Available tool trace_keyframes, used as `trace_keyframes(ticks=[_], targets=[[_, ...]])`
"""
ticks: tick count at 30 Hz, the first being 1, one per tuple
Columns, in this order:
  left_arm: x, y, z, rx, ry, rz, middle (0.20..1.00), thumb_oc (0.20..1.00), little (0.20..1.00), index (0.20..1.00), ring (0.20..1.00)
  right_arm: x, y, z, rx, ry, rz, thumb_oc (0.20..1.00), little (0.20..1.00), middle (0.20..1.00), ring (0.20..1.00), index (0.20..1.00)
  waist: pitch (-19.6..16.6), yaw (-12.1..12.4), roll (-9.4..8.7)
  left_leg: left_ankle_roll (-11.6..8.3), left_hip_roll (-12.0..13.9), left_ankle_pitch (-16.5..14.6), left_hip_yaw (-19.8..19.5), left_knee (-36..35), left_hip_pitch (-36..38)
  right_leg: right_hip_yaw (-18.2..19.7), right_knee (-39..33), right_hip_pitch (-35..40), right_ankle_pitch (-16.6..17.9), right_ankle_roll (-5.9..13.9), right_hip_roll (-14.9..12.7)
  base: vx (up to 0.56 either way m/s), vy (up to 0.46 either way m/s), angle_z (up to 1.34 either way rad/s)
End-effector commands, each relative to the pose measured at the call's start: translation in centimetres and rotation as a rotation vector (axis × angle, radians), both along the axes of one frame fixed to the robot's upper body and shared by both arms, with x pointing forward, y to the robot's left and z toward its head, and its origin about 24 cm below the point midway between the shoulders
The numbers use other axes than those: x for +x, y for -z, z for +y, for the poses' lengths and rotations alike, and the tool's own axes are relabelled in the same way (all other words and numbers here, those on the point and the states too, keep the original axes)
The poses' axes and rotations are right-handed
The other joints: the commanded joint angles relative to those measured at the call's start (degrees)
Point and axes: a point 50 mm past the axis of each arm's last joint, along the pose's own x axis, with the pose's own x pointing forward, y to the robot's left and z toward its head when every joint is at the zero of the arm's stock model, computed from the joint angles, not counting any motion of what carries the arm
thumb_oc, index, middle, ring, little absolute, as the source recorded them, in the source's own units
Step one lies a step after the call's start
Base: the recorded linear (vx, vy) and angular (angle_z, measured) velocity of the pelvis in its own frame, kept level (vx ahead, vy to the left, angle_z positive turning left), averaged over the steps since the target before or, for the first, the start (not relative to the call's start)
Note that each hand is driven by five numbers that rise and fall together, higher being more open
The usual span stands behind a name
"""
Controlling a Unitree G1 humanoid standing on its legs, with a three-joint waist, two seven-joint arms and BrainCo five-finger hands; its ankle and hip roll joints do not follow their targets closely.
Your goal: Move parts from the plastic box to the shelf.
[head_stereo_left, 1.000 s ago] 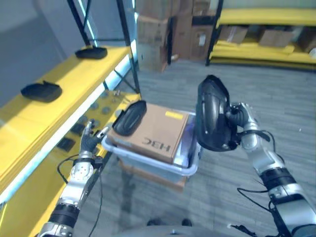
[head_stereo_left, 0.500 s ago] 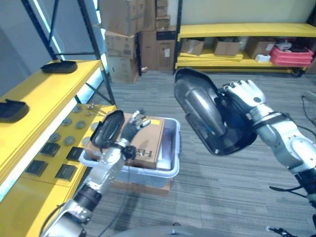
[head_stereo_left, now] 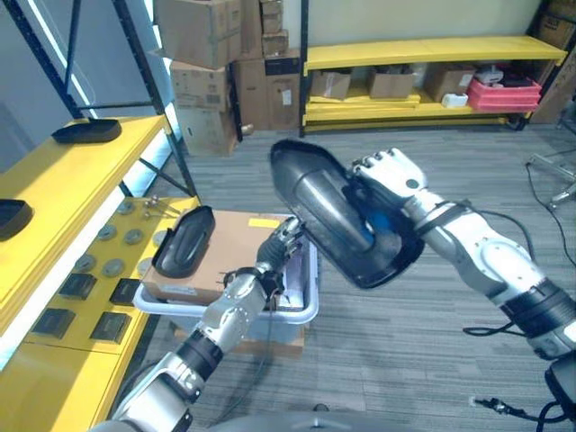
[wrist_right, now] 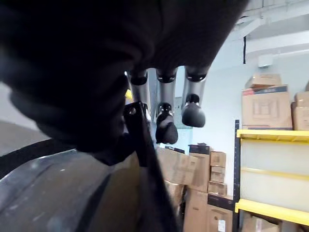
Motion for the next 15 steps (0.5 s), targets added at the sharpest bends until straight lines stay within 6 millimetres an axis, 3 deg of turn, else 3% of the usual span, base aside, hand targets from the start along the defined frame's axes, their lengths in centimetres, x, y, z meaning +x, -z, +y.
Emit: trace_keyframes(ticks=[1, 6, 8, 15], targets=[[0.8, -2.0, -1.9, -0.059, 0.094, -0.069, 1.0, 1.0, 1.0, 1.0, 1.0, 0.5, -2.7, 1.8, 0.023, -0.087, -0.092, 0.2, 0.2, 0.2, 0.2, 0.2, -4.44, 2.15, -3.71, -4.3, 3.99, -0.48, 1.21, 0.79, -2.0, 0.12, 6.0, 1.8, -8.52, 3.65, -3.44, 0.0, 0.0, 0.0], [1.0, -2.2, -1.4, -0.069, 0.07, -0.082, 1.0, 1.0, 1.0, 1.0, 1.0, 0.7, -1.8, 2.7, 0.034, -0.109, -0.048, 0.2, 0.2, 0.2, 0.2, 0.2, -4.32, 2.26, -3.7, -4.31, 3.96, -0.46, 0.86, 0.9, -2.26, -0.13, 6.16, 1.73, -8.49, 3.64, -3.54, 0.0, 0.005, 0.03], [1.3, -3.0, -1.2, -0.104, 0.068, -0.102, 1.0, 1.0, 1.0, 1.0, 1.0, 0.4, -2.5, 3.7, 0.025, -0.156, -0.06, 0.2, 0.2, 0.2, 0.2, 0.2, -4.43, 2.52, -4.1, -4.36, 3.84, -0.32, 0.56, 0.96, -2.51, -0.22, 6.16, 1.59, -8.43, 3.67, -3.52, 0.0, 0.006, 0.02], [1.9, -3.3, -0.7, -0.048, 0.053, -0.144, 1.0, 1.0, 1.0, 1.0, 1.0, -0.3, -2.3, 4.9, 0.044, -0.227, -0.029, 0.2, 0.2, 0.2, 0.2, 0.2, -4.4, 2.69, -4.31, -4.24, 3.73, -0.43, 0.51, 1.1, -2.67, -0.39, 6.19, 1.5, -8.42, 3.66, -3.53, 0.0, 0.001, 0.01]])
